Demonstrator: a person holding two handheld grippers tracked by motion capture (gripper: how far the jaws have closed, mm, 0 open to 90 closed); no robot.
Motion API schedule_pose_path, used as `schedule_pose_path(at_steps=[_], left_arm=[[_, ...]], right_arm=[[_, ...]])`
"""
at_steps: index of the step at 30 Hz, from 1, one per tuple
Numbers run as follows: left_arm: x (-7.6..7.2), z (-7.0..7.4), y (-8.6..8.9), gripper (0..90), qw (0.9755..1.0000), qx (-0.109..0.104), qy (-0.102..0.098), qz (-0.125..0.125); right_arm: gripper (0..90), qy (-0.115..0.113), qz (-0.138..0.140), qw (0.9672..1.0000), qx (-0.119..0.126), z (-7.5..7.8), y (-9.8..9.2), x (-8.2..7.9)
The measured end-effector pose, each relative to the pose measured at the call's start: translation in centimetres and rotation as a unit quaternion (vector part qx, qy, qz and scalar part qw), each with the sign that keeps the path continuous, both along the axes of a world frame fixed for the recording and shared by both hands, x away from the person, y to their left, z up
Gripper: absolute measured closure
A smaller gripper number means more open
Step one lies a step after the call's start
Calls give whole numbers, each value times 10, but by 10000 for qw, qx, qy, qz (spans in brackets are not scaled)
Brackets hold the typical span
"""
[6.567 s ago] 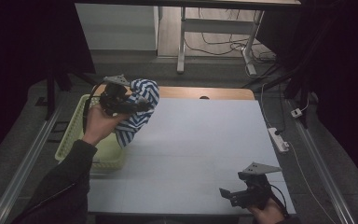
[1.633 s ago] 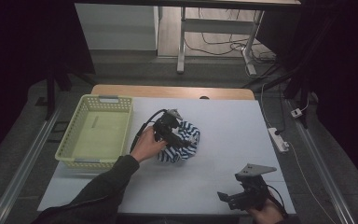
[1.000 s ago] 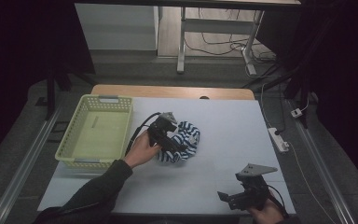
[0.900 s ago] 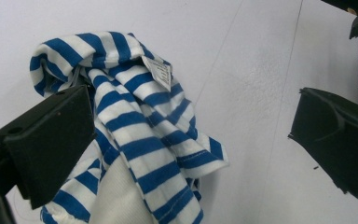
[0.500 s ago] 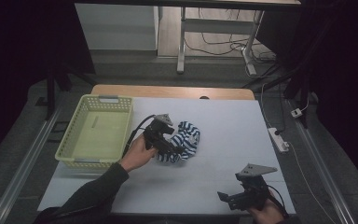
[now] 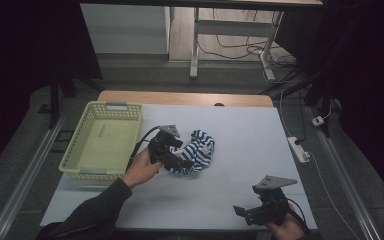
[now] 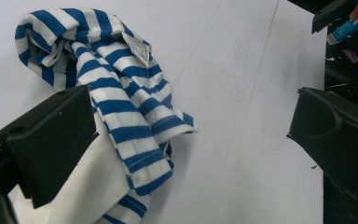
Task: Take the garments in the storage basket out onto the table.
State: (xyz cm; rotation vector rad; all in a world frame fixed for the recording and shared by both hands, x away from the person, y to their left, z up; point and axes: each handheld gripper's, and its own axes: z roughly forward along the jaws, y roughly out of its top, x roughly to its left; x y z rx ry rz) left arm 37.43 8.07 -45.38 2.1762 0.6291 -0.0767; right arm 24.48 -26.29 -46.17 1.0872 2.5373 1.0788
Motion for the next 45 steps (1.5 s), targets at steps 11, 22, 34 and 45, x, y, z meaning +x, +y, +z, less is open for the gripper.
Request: schedule_pose_path(at_steps=[11, 22, 34, 45], left_arm=[[-12, -1, 9, 7, 9999, -16, 98, -21], [-25, 5, 29, 7, 9996, -198, 186, 78], [-44, 9, 53, 8, 9992, -259, 184, 230], [-59, 12, 75, 1, 9984, -329, 119, 439]], right_arm=[[22, 5, 6, 10000, 19, 0, 0, 0], [21, -1, -6, 10000, 34, 0, -1, 0], [6, 5, -77, 9999, 71, 0, -2, 1], [6, -5, -68, 10000, 50, 0, -1, 0]])
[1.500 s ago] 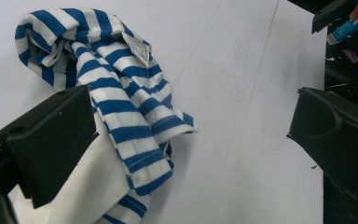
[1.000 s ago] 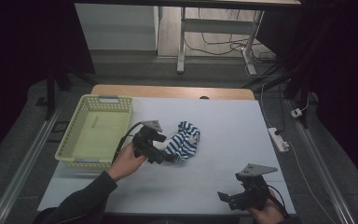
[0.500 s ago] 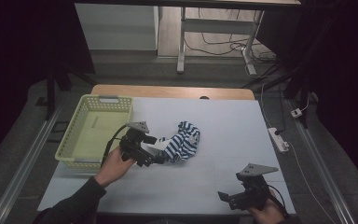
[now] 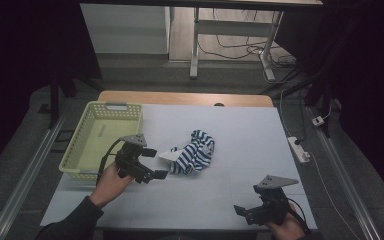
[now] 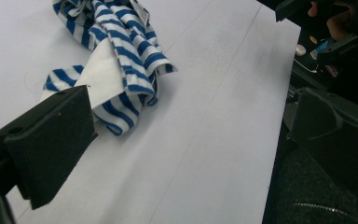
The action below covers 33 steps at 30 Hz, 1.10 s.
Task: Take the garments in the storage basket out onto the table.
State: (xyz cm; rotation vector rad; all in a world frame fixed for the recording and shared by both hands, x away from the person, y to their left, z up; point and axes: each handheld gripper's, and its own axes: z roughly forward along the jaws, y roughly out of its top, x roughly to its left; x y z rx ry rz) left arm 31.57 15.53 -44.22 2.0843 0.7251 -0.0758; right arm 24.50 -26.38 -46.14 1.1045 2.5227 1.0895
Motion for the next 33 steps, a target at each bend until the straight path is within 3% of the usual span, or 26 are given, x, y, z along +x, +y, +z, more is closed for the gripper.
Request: schedule_pose_path(at_steps=[22, 33], left_arm=[[-29, -7, 44, 1, 9981, 41, -139, 604], [-44, -17, 69, 0, 9963, -93, 19, 857]], right_arm=[[6, -24, -33, 10000, 26, 0, 0, 0], [6, -12, 5, 10000, -30, 0, 1, 0]])
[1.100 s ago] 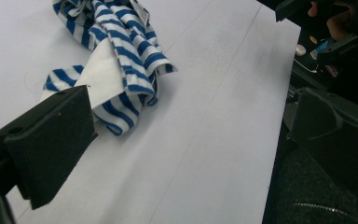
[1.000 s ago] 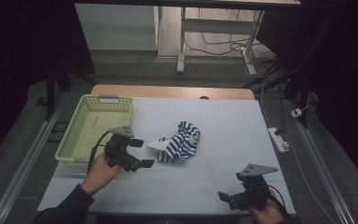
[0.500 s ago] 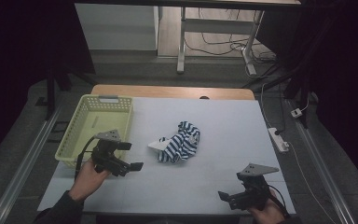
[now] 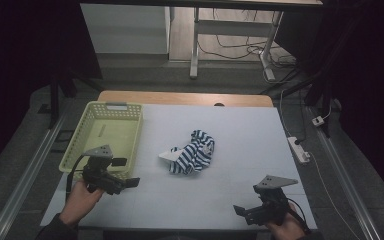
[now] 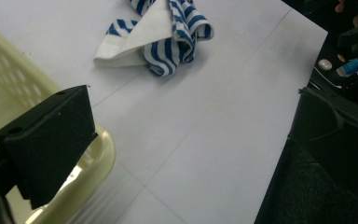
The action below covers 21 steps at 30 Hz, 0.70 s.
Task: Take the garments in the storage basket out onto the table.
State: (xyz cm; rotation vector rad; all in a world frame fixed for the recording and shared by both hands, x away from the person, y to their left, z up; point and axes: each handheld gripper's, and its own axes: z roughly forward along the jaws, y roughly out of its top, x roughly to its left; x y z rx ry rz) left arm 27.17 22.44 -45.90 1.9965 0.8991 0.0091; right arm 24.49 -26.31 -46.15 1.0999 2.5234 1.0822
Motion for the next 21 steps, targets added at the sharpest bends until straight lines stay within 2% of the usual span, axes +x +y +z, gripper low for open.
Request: schedule_pose_path(at_steps=[9, 21], left_arm=[[-16, -5, 23, 0, 9997, -65, 5, 222], [-38, -12, 53, 0, 9980, -109, 32, 615]], right_arm=[[7, 10, 21, 10000, -29, 0, 1, 0], [6, 31, 24, 10000, -52, 0, 1, 1]])
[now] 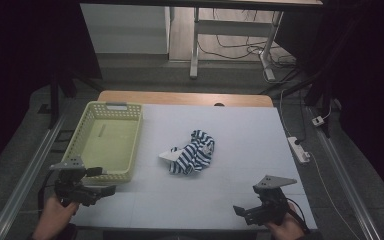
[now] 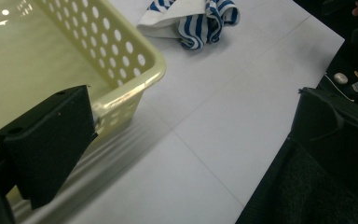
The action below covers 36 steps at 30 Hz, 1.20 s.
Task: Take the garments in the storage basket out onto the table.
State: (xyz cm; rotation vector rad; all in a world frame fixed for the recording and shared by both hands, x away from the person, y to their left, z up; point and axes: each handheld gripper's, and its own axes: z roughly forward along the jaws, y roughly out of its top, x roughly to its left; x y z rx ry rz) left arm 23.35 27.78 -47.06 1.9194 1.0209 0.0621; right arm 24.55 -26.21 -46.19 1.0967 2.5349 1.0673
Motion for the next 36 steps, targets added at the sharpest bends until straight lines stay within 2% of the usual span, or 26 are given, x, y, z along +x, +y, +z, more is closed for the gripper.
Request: schedule_pose_path(at_steps=[17, 23, 28, 36], left_arm=[[-22, -9, 31, 0, 9990, -59, 47, 442], [-30, -9, 39, 0, 9980, 36, -35, 622], [-35, -11, 42, 0, 9975, 221, -14, 668], [-41, -11, 49, 0, 9963, 206, 5, 835]], right_arm=[[7, 25, 3, 10000, -16, 0, 1, 0], [6, 37, 3, 10000, -22, 0, 1, 1], [7, 43, 1, 10000, -38, 0, 1, 1], [7, 51, 11, 10000, -48, -1, 1, 1]])
